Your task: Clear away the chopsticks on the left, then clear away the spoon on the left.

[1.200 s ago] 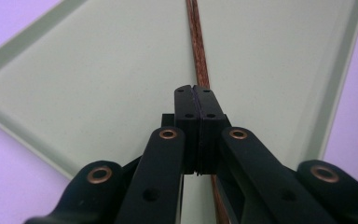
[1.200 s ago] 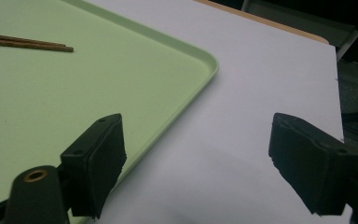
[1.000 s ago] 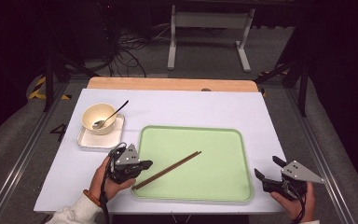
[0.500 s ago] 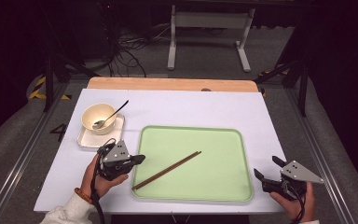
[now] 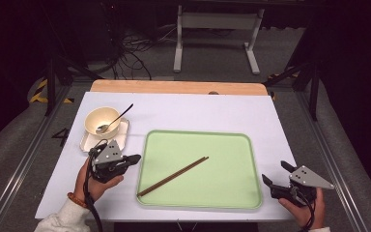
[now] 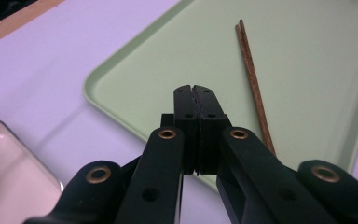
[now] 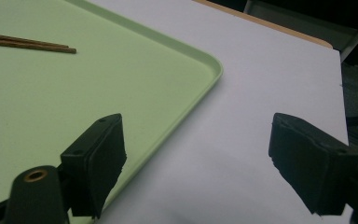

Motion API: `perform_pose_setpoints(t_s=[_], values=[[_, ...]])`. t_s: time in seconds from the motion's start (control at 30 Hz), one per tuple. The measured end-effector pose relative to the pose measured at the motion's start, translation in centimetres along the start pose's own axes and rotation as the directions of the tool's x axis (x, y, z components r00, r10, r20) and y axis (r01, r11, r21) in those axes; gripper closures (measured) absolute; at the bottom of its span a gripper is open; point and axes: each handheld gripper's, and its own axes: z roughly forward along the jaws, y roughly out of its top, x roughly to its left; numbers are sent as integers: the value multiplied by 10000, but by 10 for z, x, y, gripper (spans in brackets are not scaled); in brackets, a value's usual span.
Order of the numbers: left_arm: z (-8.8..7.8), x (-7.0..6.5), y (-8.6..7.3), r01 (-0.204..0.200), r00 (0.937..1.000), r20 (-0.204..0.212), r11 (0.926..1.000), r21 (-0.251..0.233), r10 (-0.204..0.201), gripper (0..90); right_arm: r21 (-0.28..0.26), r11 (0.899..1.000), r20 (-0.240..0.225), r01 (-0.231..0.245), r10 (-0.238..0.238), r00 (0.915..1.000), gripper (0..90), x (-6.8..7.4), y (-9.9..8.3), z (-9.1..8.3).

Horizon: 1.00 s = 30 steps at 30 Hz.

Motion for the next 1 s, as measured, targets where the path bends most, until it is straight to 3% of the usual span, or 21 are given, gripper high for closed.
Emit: perform_pose_setpoints(t_s=[0.17, 0.3, 0.57, 0.7, 0.87, 1.0], values=[[-7, 5, -3, -24, 9999, -155, 10000, -69, 23, 891, 10, 10000, -92, -11, 12, 10000, 189, 1, 1, 3], [-16, 14, -7, 335, 9979, -551, 9993, -155, -343, 880, 41, 10000, -115, 58, -57, 9999, 189, 3, 2, 5], [-26, 24, -9, 433, 9947, -925, 9989, -183, -448, 830, -7, 10000, -77, 38, -38, 10000, 189, 0, 4, 7], [-32, 27, -10, 414, 9914, -1232, 9990, -169, -432, 764, -66, 10000, -99, 24, -24, 9999, 189, -1, 3, 5], [-39, 24, -13, 481, 9893, -1370, 9986, -213, -505, 638, -72, 10000, -184, 40, -41, 9998, 189, -1, 4, 5], [-42, 24, -12, 431, 9905, -1292, 9987, -269, -462, 589, -18, 9999, -243, 117, -118, 9996, 189, 0, 4, 7]])
